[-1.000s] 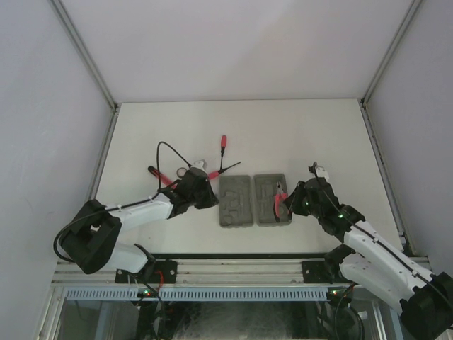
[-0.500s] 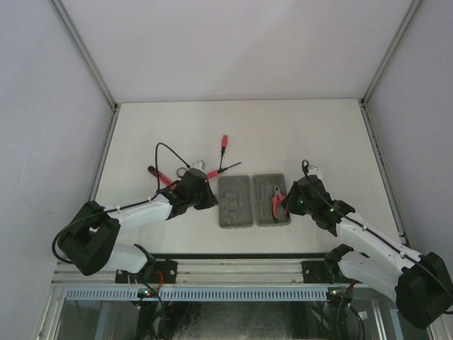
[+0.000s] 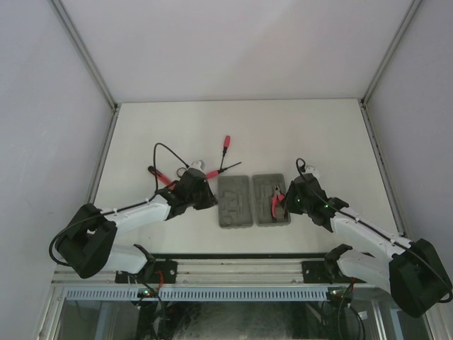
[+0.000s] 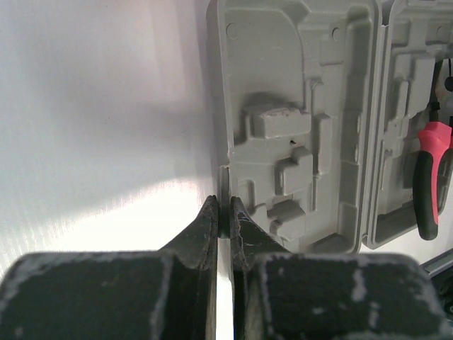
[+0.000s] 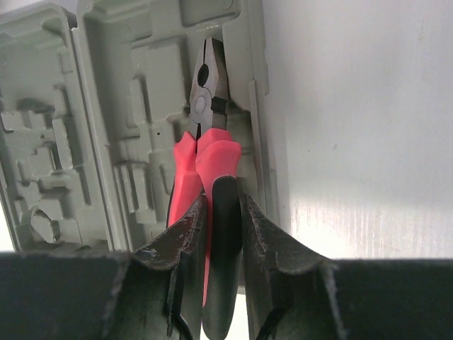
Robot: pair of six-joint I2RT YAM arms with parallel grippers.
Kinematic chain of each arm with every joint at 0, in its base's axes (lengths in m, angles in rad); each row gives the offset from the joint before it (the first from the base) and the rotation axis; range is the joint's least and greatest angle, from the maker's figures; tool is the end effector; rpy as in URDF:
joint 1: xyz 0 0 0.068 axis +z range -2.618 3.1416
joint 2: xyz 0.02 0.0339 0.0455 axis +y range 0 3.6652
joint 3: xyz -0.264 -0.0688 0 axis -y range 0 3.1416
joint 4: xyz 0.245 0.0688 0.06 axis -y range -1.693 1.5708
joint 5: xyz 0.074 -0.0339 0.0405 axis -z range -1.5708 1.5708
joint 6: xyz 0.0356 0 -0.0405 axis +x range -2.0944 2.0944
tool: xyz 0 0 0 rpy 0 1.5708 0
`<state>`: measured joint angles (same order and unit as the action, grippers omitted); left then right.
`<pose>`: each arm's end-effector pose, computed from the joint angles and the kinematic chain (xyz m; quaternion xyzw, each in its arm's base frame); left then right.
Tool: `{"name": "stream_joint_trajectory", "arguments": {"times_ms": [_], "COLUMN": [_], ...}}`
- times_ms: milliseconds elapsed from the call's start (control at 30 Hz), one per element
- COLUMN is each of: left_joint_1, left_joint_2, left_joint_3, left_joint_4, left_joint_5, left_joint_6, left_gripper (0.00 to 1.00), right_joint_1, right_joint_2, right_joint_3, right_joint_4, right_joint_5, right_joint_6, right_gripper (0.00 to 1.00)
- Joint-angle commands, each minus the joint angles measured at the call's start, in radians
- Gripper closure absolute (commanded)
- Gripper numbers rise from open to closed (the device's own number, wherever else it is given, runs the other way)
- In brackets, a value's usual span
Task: Sort the tools into containers
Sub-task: Place the pliers in the storage box.
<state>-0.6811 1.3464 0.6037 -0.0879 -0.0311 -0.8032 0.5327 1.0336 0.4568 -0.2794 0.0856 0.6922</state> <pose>0.1997 -0.1605 0.1685 -0.0625 0.9301 -0.2338 0.2763 0.1693 0.0963 0.1743 0.0895 0.9318 0.1681 0.3090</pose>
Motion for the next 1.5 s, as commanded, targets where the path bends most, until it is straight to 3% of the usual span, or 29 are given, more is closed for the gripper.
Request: {"name": "stream_joint_trajectory", "arguments": {"times_ms": [0,367,833,1033,1200,1467], "left_joint_1": [0.006,0.005,0.006,0.006,0.006,0.005], "left_joint_2": [-0.044,-0.055,-0.076,-0.075,-0.078,-0.081], "left_joint_3": [-0.012,-0.015,-0.022,-0.007,0.002,0.005], "left_joint_4": [-0.003,-0.018,-0.027,-0.040,-0.052,-0.058], "left_joint_5": [-0.002,-0.002,-0.030,-0.034,-0.040,-0.043], "left_joint_6": [-0.016,-0.023,-0.055,-0.056,-0.051,-0.049], "left_gripper": [1.00,1.00,1.00,1.00,1.00,1.00], "right_joint_1": [0.006,0.009,0.009,0.010,0.026,0.093], "right_joint_2": [-0.010,-0.048,-0.098,-0.162,-0.169,-0.117], "right_joint_3": [0.019,0.027,0.048,0.093,0.140,0.209], "right_joint_4": [0.035,-0.047,-0.112,-0.173,-0.209,-0.254], "right_joint_5": [0.042,0.095,0.123,0.158,0.173,0.232], "right_joint_6": [-0.005,-0.004,-0.007,-0.019,-0.035,-0.052], "right_gripper": [0.95,0.73,0.53,0.32,0.32,0.43]}}
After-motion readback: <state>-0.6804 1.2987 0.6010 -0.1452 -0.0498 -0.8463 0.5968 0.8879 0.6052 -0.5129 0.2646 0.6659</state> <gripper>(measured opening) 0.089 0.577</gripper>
